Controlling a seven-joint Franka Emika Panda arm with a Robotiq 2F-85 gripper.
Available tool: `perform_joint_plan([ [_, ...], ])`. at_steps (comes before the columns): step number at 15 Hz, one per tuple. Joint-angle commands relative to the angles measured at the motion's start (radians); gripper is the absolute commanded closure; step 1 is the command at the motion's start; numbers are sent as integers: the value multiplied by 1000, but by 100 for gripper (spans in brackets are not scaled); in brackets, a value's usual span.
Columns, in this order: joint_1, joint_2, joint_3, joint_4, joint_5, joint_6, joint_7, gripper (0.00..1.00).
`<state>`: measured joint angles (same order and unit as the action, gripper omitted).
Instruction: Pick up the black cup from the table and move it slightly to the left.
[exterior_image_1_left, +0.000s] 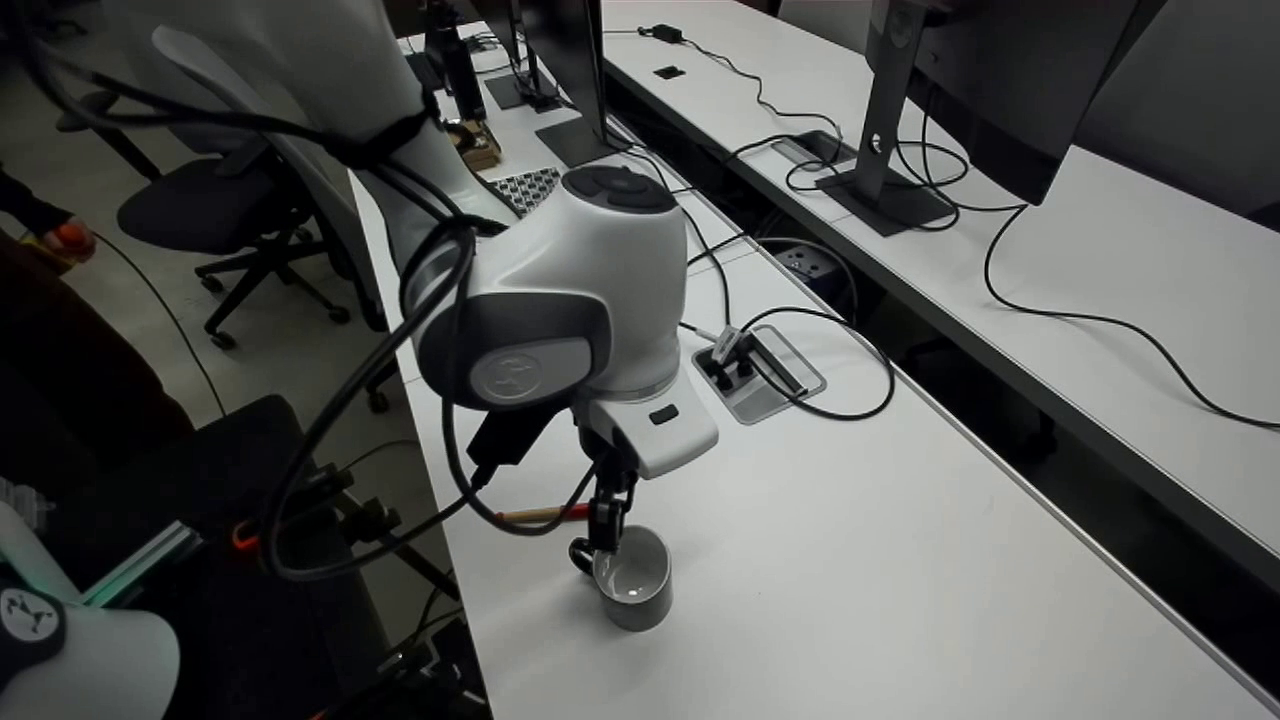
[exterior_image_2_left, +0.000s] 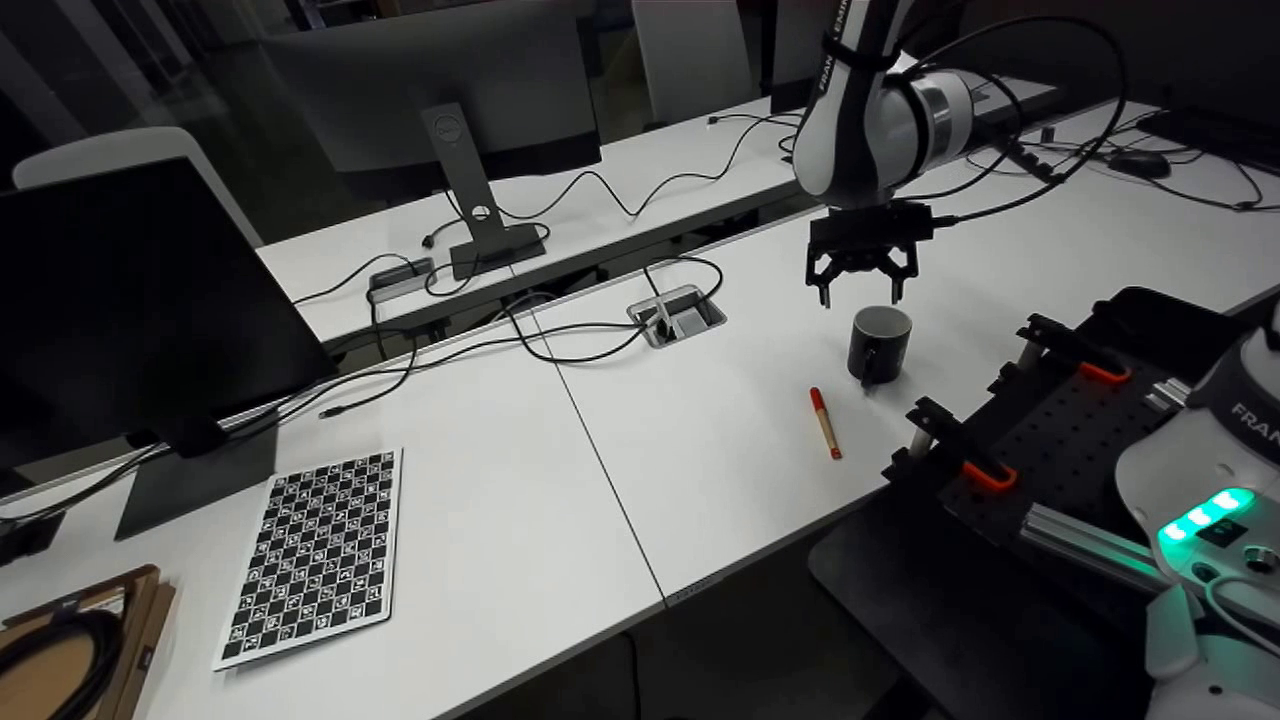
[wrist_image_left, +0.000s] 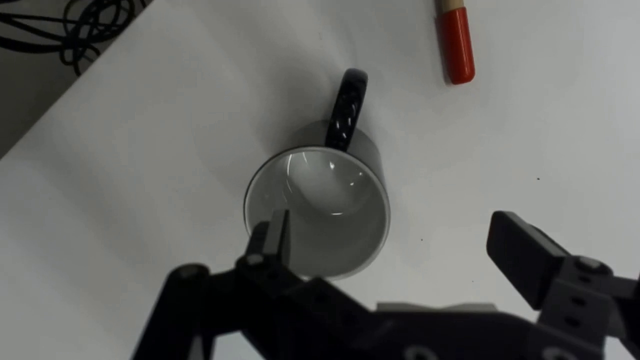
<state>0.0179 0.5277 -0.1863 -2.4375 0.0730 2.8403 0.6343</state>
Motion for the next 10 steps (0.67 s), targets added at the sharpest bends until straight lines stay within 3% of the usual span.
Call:
perform_joint_plan([
  [1, -39, 44, 34, 28, 90, 4, -52, 0],
  [10, -88, 116, 86, 85, 170, 4, -172, 0],
])
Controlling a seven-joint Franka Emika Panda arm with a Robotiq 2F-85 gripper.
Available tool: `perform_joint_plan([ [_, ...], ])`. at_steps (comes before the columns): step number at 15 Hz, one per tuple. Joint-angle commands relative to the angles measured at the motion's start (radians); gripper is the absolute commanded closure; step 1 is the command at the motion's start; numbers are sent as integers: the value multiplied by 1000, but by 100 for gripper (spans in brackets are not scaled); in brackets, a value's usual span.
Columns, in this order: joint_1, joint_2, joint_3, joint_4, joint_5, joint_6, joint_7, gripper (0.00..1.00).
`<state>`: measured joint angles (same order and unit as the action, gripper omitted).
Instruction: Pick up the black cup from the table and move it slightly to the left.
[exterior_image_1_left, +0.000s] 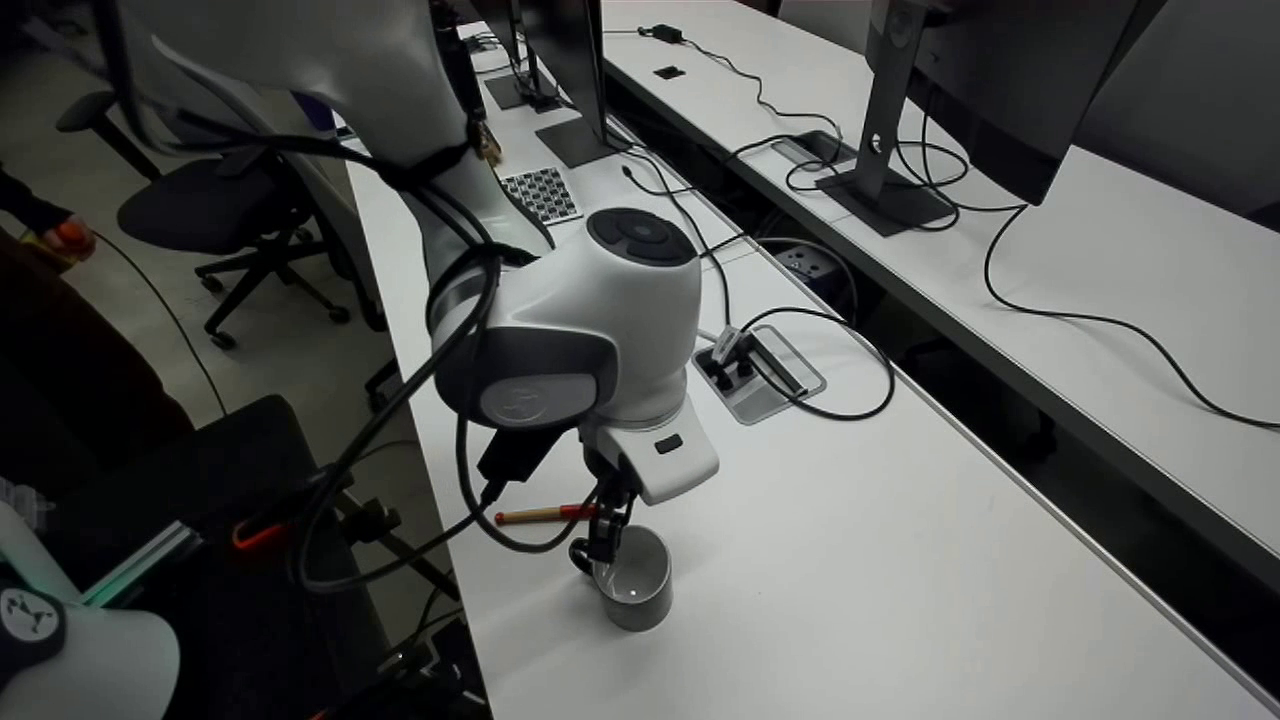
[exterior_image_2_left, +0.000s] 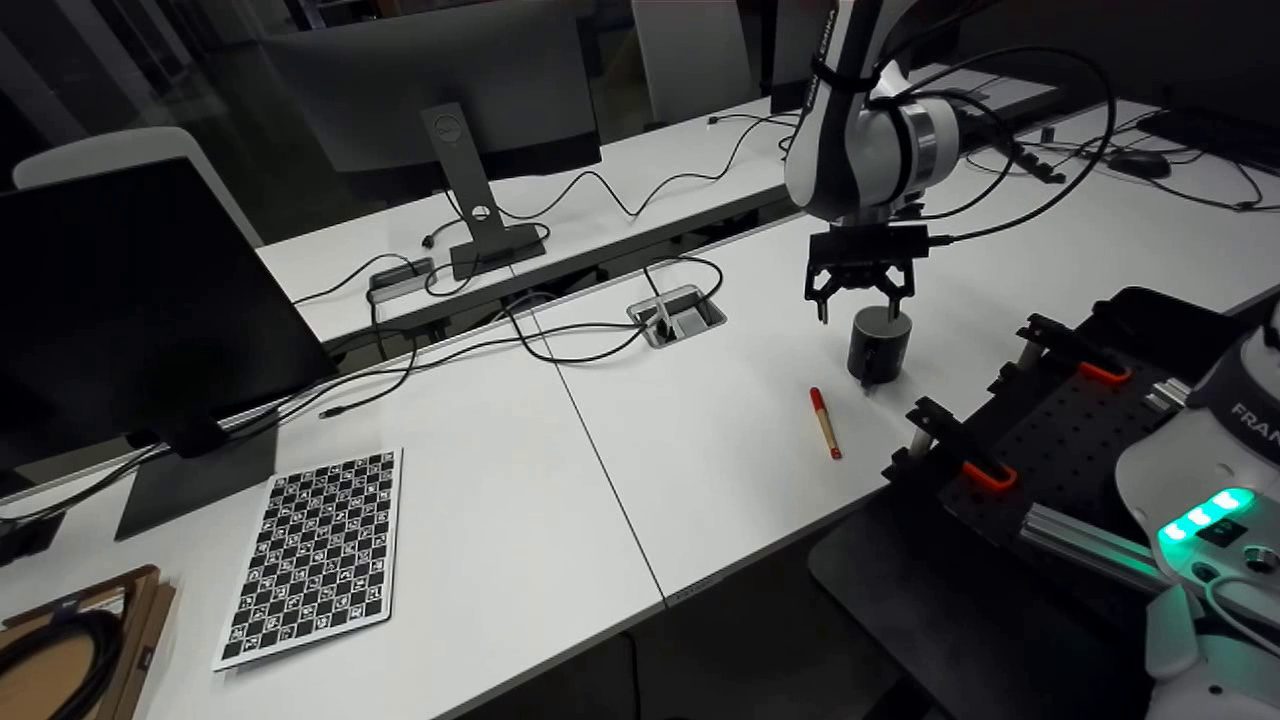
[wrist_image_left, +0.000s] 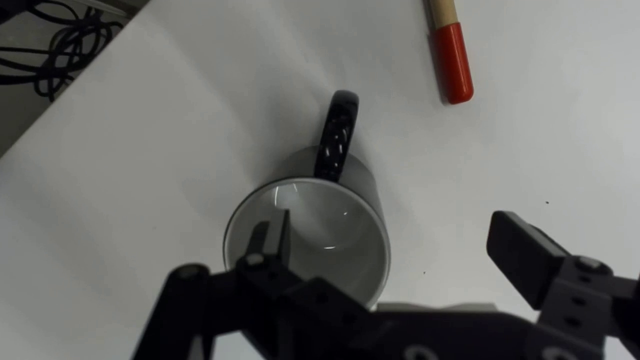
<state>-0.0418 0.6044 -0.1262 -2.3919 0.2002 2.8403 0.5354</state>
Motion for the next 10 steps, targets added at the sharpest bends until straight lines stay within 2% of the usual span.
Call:
perform_joint_plan([
  [1, -34, 49, 30, 48, 45, 6, -92, 0],
  [10, -44, 110, 30, 102, 43, -5, -147, 0],
])
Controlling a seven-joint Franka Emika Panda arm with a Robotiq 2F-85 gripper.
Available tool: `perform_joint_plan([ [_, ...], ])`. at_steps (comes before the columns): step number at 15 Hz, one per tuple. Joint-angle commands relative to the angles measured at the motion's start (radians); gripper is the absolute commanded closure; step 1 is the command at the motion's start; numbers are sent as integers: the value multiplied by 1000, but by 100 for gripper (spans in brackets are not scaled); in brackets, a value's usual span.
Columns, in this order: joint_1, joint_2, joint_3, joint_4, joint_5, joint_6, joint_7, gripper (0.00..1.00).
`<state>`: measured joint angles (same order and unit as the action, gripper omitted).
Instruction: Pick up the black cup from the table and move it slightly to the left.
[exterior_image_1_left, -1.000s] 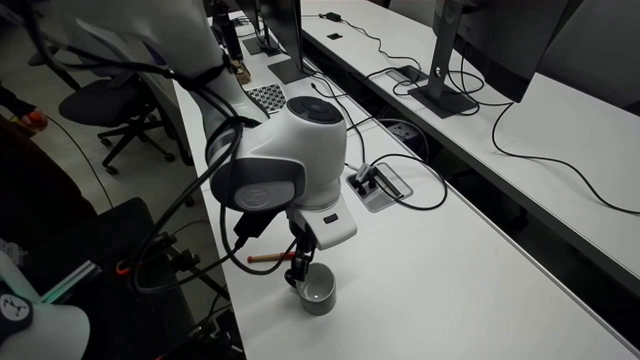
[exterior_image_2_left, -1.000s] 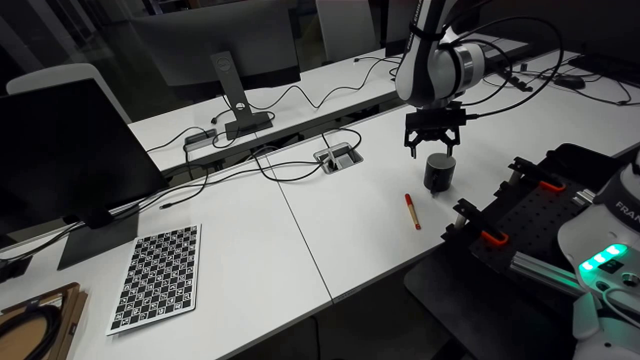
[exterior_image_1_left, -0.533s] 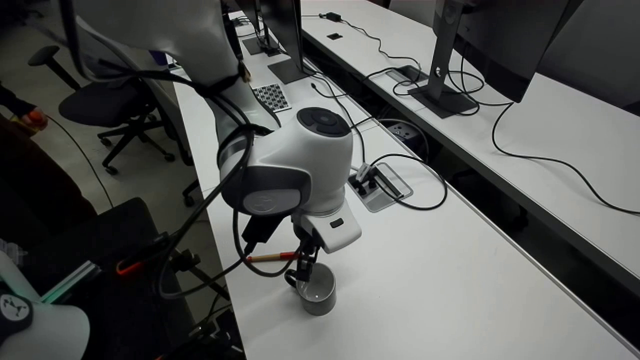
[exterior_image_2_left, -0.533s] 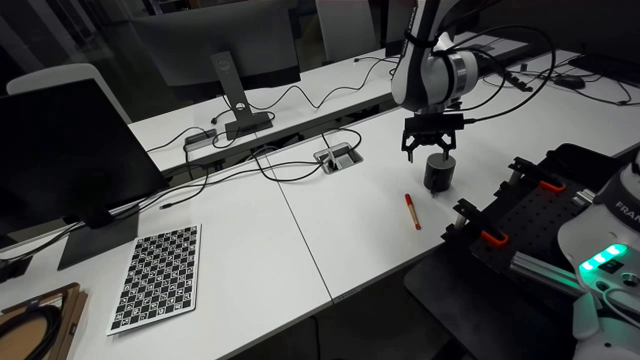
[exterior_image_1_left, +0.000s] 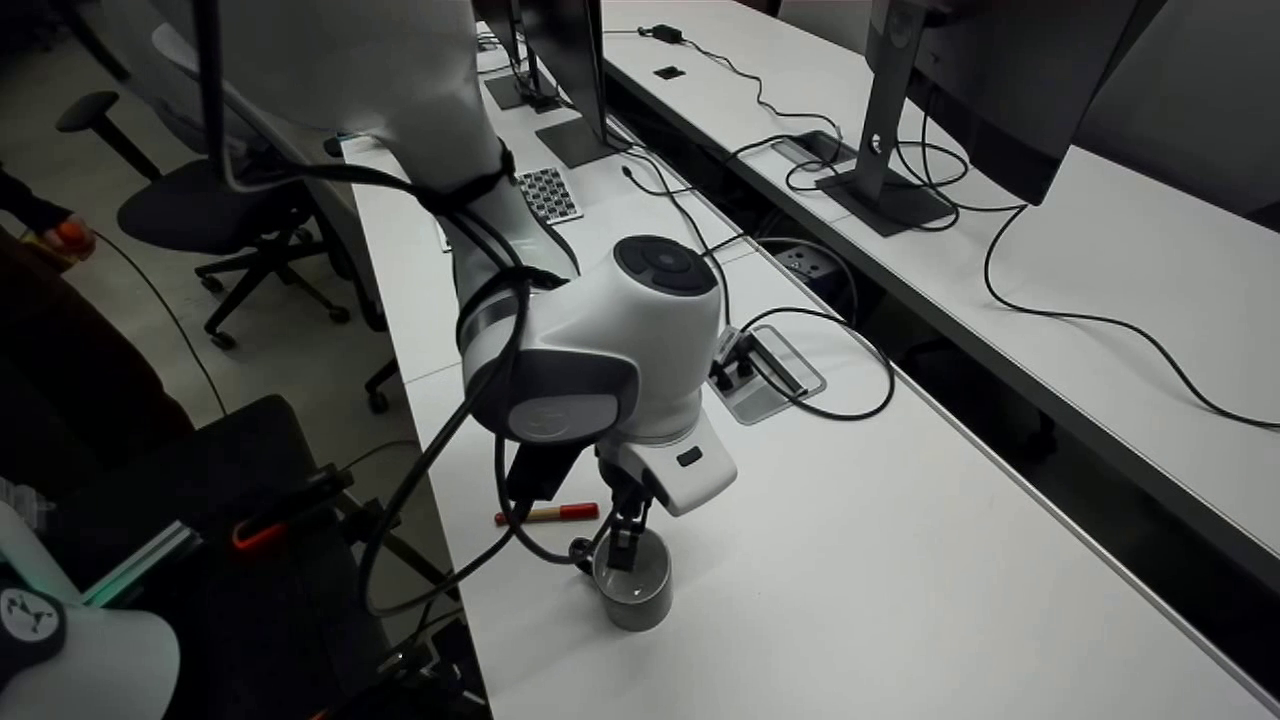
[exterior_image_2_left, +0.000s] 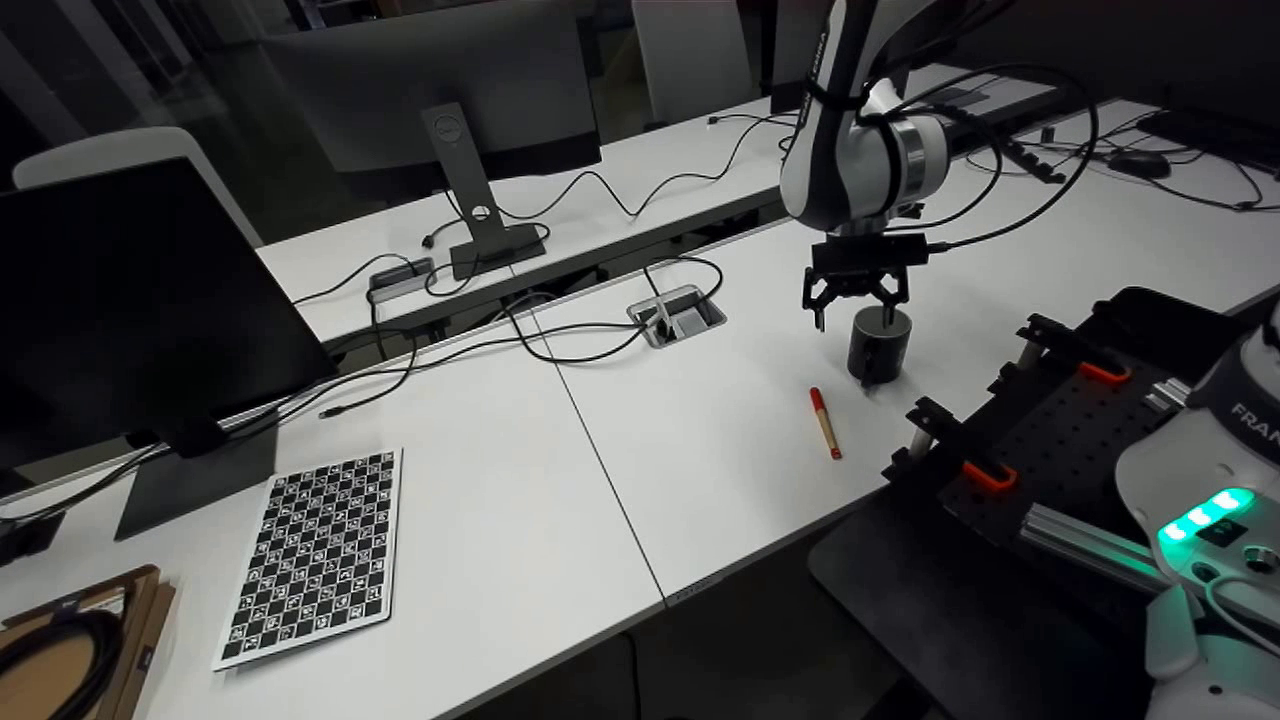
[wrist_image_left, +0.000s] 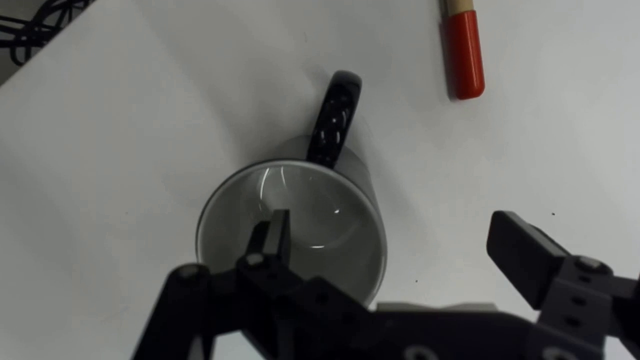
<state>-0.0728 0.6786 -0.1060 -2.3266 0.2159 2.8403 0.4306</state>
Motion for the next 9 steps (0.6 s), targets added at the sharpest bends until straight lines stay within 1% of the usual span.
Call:
perform_joint_plan([
  [1, -11, 42, 7, 42, 27, -7, -41, 0],
  [3, -9, 51, 5, 51, 26, -10, -40, 1],
  [4, -8, 55, 4, 54, 26, -10, -39, 25],
  [5, -7, 58, 3, 58, 25, -10, -39, 25],
  [6, -6, 60, 2, 60, 24, -9, -38, 30],
  [9, -4, 63, -1, 67, 24, -9, -36, 55],
])
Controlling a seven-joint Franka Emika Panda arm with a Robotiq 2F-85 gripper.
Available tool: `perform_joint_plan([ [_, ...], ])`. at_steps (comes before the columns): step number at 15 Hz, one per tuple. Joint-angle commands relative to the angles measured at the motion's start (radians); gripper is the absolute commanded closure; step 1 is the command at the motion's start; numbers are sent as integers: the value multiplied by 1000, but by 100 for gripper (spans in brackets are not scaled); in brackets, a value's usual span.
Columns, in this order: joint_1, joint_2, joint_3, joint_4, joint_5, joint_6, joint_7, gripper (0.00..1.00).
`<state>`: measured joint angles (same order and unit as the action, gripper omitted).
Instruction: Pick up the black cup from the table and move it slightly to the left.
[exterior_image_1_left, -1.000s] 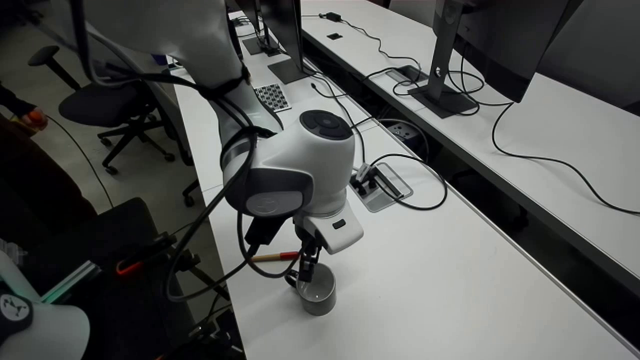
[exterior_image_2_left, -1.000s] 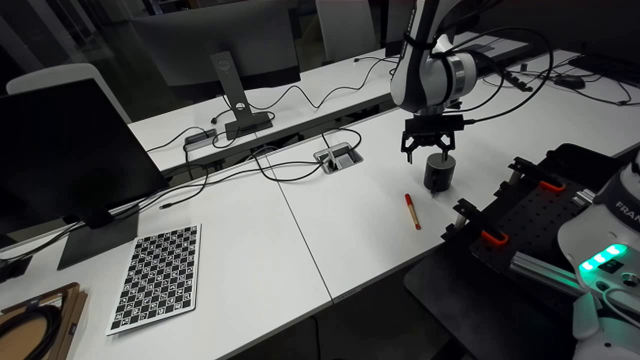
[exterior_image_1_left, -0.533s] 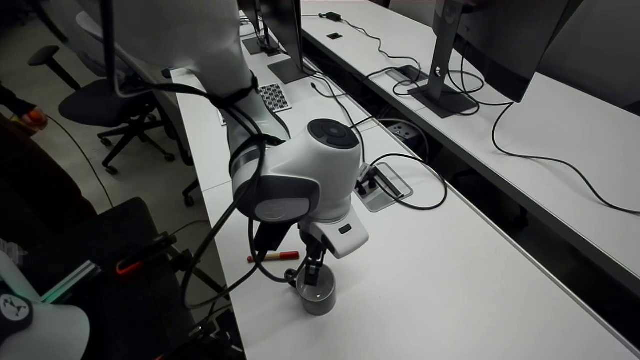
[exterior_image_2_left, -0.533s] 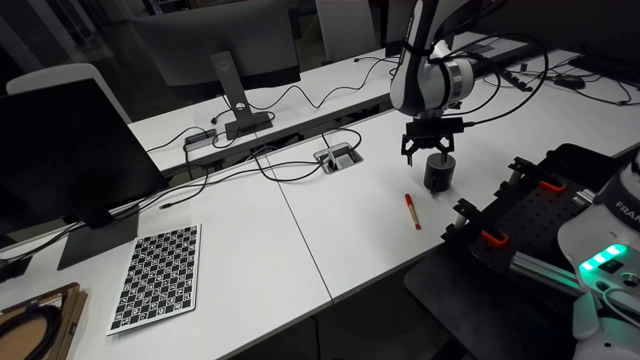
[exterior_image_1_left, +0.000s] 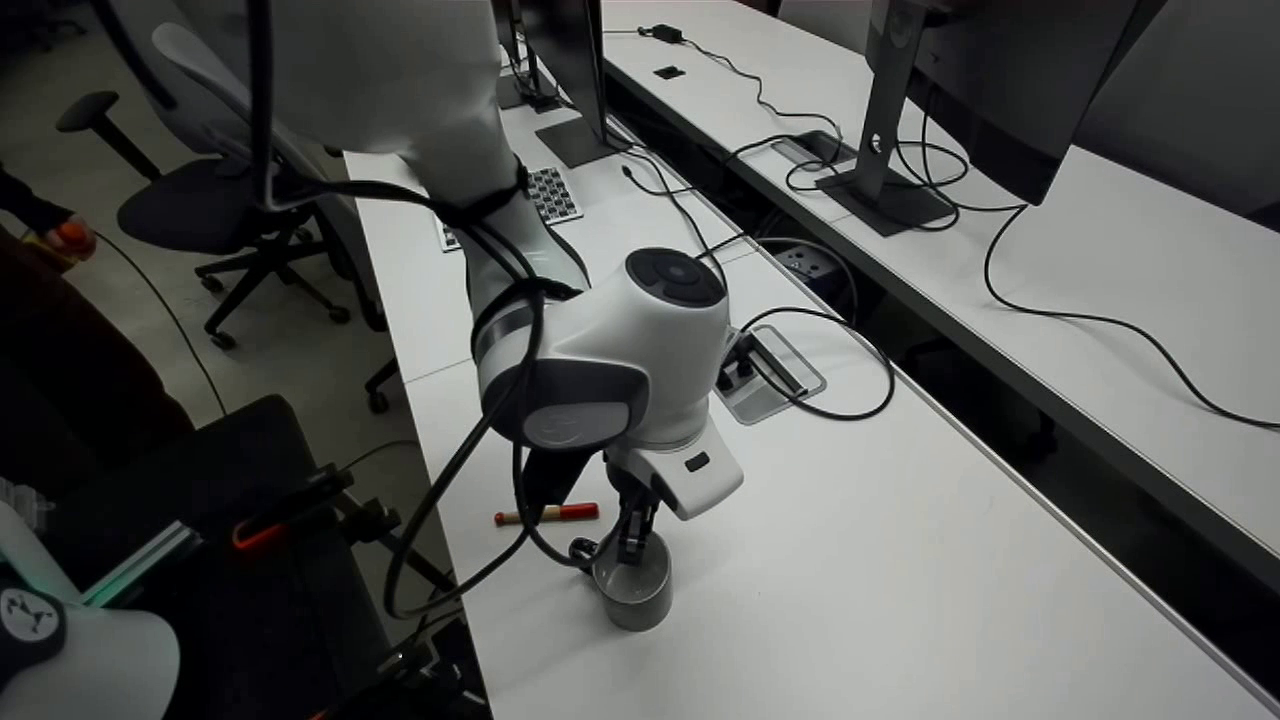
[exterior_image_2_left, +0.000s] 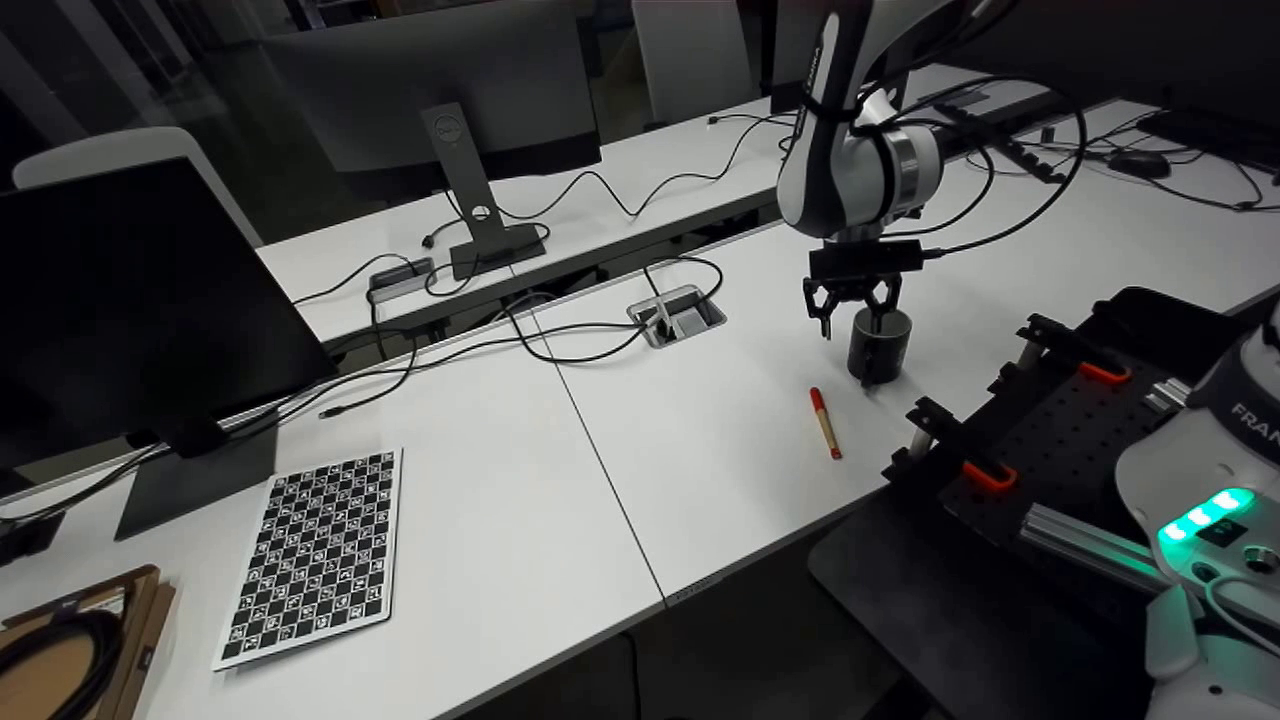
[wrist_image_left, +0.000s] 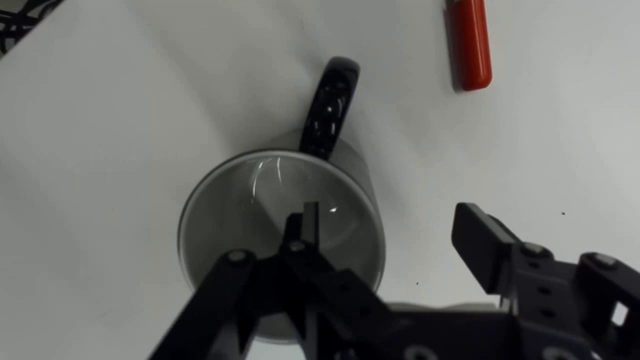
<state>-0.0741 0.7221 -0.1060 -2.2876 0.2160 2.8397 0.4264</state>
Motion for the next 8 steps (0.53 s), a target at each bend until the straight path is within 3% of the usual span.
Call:
perform_joint_plan([
  [1, -2, 20, -1, 30, 24, -8, -32, 61],
  [6, -1, 25, -5, 39, 24, -11, -29, 99],
  [8, 1, 26, -8, 41, 23, -13, -27, 100],
])
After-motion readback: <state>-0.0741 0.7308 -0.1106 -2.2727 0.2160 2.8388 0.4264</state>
